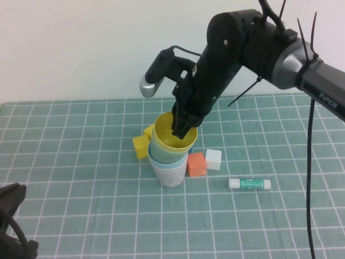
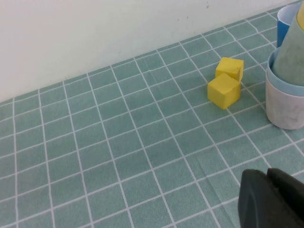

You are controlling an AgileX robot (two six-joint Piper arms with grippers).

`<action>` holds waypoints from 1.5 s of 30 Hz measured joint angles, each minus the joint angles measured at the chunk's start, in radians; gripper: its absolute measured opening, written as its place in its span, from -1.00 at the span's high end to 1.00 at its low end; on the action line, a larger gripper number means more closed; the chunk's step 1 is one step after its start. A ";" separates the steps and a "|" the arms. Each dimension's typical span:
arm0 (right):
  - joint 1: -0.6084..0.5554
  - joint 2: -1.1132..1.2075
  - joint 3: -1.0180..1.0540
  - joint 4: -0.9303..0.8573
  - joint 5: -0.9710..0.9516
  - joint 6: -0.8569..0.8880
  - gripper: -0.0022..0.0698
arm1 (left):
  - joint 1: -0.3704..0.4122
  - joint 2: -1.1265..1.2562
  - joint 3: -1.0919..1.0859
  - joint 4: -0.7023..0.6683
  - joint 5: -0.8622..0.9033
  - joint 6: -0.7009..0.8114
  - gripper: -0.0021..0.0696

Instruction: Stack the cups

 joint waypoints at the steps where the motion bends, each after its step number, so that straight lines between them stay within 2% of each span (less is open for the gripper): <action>1: 0.000 0.002 -0.002 -0.002 0.000 0.002 0.84 | 0.000 0.000 0.000 0.000 0.000 0.000 0.94; 4: 0.000 0.014 -0.005 -0.004 0.002 0.007 0.77 | 0.000 0.000 0.000 0.000 0.000 0.000 0.95; 6: 0.000 0.018 -0.005 -0.004 0.004 0.011 0.65 | 0.000 0.000 0.000 0.000 0.000 0.000 0.95; 12: 0.000 0.022 -0.046 -0.031 0.006 0.057 0.11 | 0.000 0.000 0.000 0.002 0.000 -0.002 0.95; 17: 0.000 0.015 -0.167 -0.075 0.027 0.099 0.01 | 0.000 0.000 0.000 0.011 -0.002 0.011 0.95; 20: 0.000 -0.029 -0.221 -0.090 0.042 0.101 0.09 | 0.000 0.000 0.000 0.013 -0.002 0.020 0.95; 22: 0.000 -0.071 -0.240 -0.102 0.059 0.095 0.26 | 0.000 0.000 0.000 0.014 -0.002 0.019 0.95; 25: 0.000 -0.168 -0.253 -0.143 0.102 0.059 0.68 | 0.000 0.000 0.000 0.008 -0.008 0.019 0.95; 28: 0.000 -0.263 -0.257 -0.232 0.128 0.046 0.86 | 0.000 0.000 0.000 -0.006 -0.013 0.019 0.95; 33: 0.000 -0.397 -0.251 -0.432 0.128 0.069 0.92 | 0.000 -0.028 0.000 -0.028 -0.014 0.019 0.95; 37: -0.002 -0.521 -0.175 -0.504 0.128 0.087 0.93 | 0.000 -0.110 0.010 -0.042 -0.044 0.019 0.95; 41: -0.002 -0.655 0.000 -0.556 0.107 0.140 0.94 | 0.000 -0.228 0.062 -0.046 -0.096 0.019 0.95; 45: -0.002 -0.799 0.281 -0.578 -0.014 0.224 0.94 | 0.000 -0.371 0.134 -0.046 -0.141 0.019 0.95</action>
